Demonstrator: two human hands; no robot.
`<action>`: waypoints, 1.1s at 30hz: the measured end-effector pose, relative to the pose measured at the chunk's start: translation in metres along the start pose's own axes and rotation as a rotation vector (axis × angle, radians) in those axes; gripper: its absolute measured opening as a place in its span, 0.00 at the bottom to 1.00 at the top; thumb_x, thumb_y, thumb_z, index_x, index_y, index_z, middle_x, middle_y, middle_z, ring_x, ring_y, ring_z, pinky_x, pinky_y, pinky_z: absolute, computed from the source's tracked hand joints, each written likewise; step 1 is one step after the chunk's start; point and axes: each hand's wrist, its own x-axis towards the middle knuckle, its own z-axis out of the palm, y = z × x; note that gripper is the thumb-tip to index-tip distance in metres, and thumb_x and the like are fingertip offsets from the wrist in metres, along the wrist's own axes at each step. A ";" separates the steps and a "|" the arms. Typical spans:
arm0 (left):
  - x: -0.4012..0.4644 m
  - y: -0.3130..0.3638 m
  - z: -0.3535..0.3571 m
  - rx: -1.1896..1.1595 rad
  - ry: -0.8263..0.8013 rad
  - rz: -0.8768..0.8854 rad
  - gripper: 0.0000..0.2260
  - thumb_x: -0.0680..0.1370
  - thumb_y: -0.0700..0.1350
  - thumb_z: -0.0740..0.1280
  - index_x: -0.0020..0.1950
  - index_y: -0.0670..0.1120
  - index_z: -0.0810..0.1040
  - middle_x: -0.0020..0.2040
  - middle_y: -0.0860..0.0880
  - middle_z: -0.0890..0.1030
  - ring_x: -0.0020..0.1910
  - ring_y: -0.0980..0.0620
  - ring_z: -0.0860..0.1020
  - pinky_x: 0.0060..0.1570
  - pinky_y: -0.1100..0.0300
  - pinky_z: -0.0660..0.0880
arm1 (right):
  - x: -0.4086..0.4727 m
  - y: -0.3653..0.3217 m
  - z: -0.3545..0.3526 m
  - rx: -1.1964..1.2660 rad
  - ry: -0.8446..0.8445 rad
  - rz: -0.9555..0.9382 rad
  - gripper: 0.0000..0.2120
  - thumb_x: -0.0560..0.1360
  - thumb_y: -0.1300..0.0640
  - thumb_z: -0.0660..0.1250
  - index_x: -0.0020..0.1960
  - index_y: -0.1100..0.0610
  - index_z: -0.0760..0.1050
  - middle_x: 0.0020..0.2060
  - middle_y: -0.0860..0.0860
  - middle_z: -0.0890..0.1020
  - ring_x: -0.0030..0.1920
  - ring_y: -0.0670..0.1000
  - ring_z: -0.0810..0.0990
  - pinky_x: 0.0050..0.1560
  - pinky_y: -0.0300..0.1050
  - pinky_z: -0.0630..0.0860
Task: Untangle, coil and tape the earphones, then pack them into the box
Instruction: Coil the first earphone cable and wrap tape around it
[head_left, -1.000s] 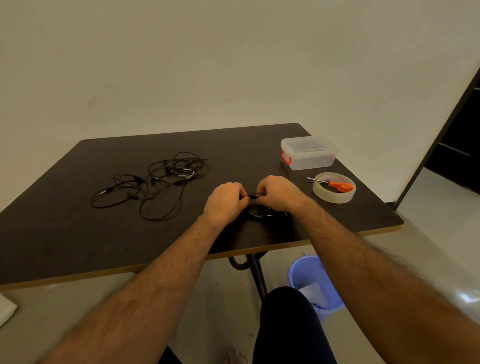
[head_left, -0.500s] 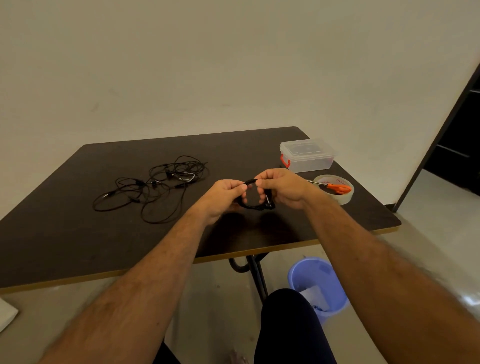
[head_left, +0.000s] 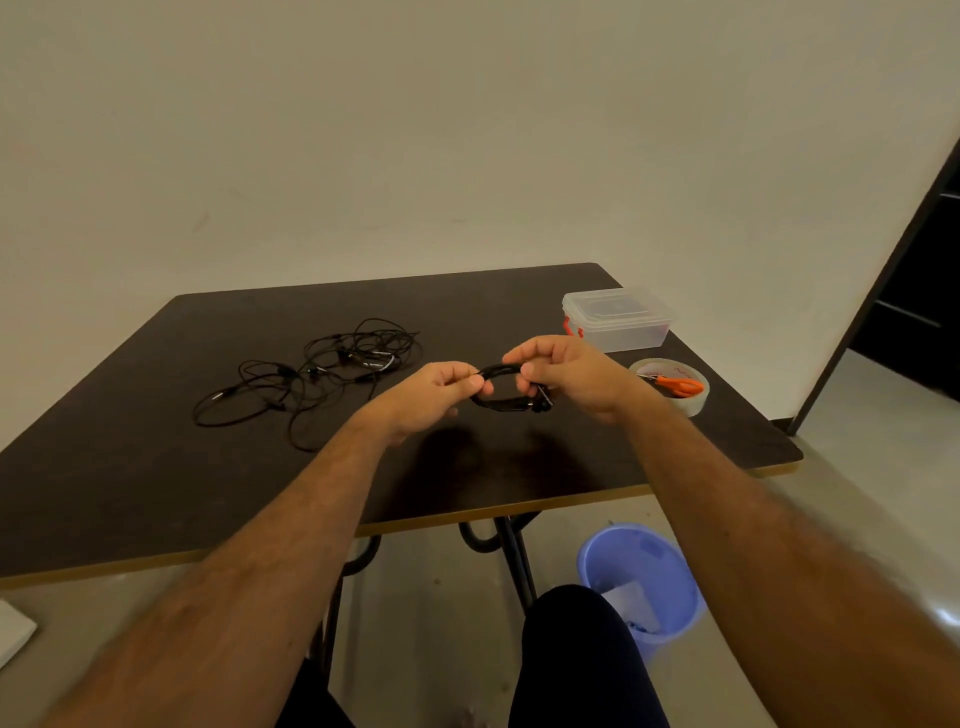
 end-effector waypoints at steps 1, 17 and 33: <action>0.001 -0.001 -0.002 0.130 -0.016 0.030 0.09 0.83 0.46 0.61 0.51 0.51 0.80 0.49 0.51 0.78 0.49 0.55 0.75 0.53 0.56 0.71 | 0.000 -0.002 0.000 -0.123 -0.005 -0.017 0.10 0.80 0.65 0.62 0.58 0.55 0.78 0.40 0.50 0.83 0.43 0.47 0.82 0.51 0.41 0.77; -0.001 -0.013 0.000 0.737 -0.162 0.035 0.17 0.78 0.48 0.69 0.67 0.57 0.77 0.48 0.59 0.74 0.48 0.60 0.73 0.52 0.61 0.69 | -0.016 0.015 0.035 -0.973 -0.083 -0.070 0.14 0.81 0.59 0.61 0.64 0.50 0.77 0.60 0.50 0.79 0.62 0.49 0.73 0.65 0.46 0.70; 0.005 -0.013 0.021 0.619 0.046 -0.067 0.09 0.78 0.50 0.69 0.58 0.54 0.81 0.55 0.55 0.81 0.53 0.58 0.77 0.58 0.54 0.75 | -0.022 0.019 0.034 -0.999 -0.112 -0.135 0.16 0.81 0.59 0.62 0.67 0.51 0.75 0.65 0.48 0.78 0.68 0.48 0.71 0.74 0.48 0.57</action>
